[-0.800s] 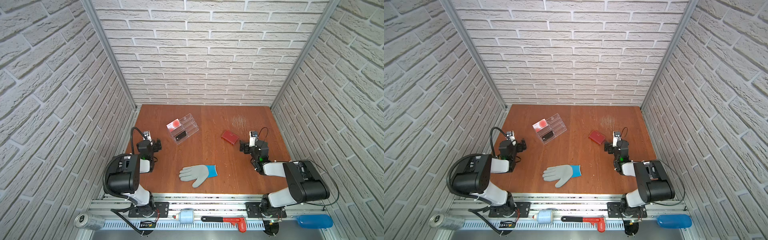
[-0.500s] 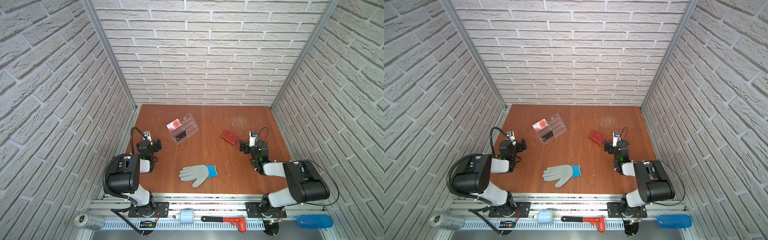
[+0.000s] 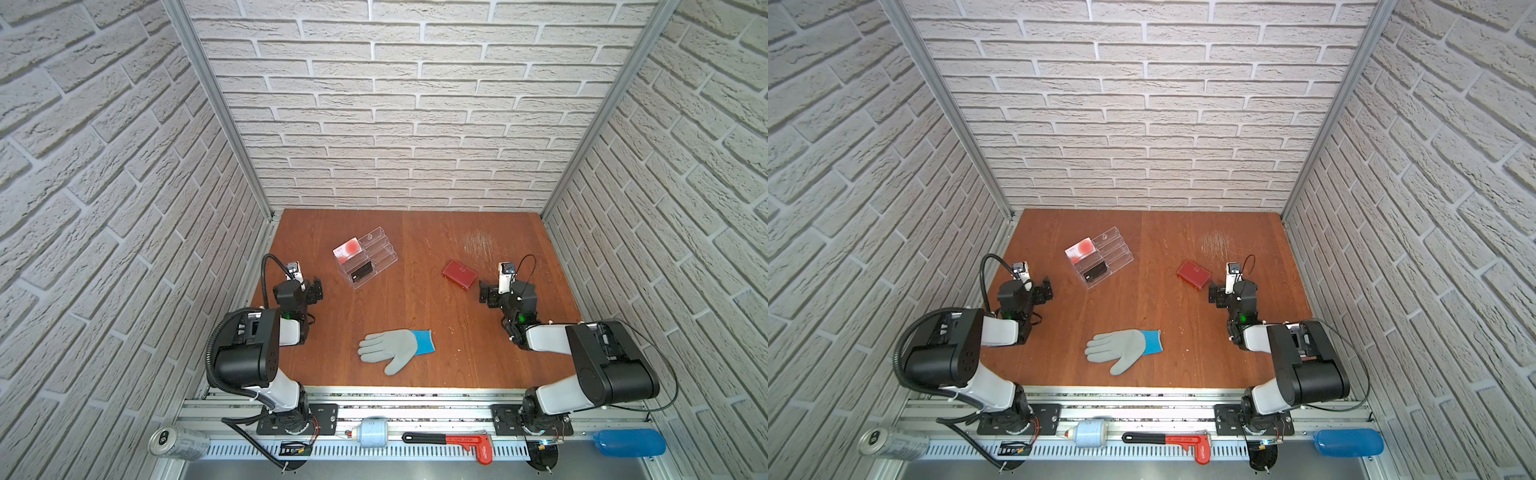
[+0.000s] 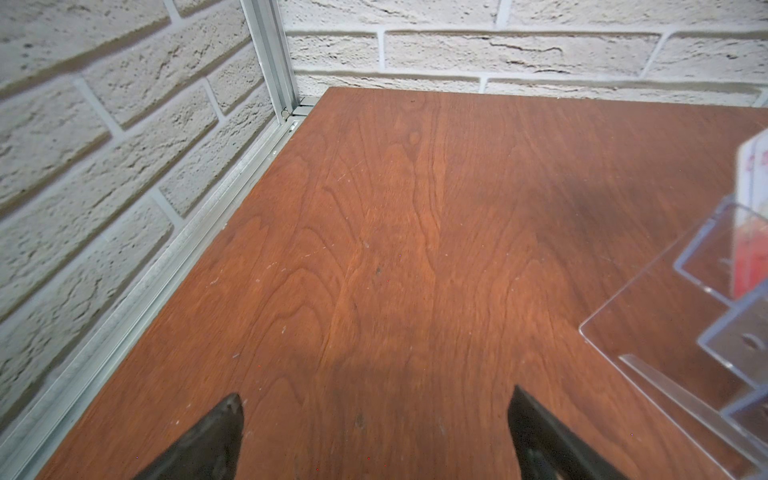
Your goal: Take the credit cards out of the card holder
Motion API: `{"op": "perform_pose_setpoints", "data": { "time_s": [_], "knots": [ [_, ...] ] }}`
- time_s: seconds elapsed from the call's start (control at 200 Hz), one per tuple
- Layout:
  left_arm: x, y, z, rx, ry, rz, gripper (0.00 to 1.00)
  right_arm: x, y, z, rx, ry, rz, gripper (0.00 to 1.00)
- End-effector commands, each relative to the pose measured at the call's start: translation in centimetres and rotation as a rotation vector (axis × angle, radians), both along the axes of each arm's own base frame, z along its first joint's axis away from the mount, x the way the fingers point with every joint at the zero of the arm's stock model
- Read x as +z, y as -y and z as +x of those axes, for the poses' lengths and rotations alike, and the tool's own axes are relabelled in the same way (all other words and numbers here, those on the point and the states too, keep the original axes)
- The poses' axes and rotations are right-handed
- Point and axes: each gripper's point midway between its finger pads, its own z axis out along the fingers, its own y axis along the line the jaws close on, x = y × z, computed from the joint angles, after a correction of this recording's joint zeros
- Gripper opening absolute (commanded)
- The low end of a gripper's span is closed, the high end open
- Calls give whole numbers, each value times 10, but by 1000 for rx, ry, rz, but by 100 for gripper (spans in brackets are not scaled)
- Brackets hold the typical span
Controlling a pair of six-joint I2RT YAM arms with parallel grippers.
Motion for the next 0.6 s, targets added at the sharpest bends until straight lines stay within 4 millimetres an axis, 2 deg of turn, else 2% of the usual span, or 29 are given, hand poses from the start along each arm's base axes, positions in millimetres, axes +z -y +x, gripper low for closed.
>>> {"op": "perform_pose_setpoints", "data": {
  "time_s": [0.0,0.37,0.47,0.515,0.595],
  "knots": [
    [14,-1,7,0,50,19,98,18,-2,6,5,57,5,99],
    [16,-2,5,24,60,39,98,19,-2,6,8,57,5,99],
    [26,-7,1,64,75,49,98,20,-3,5,18,65,-4,100],
    [32,-10,-2,90,75,55,98,35,0,7,0,109,-9,100],
    [46,-7,-4,96,82,79,98,39,11,4,-76,14,-7,100]
  ]
}}
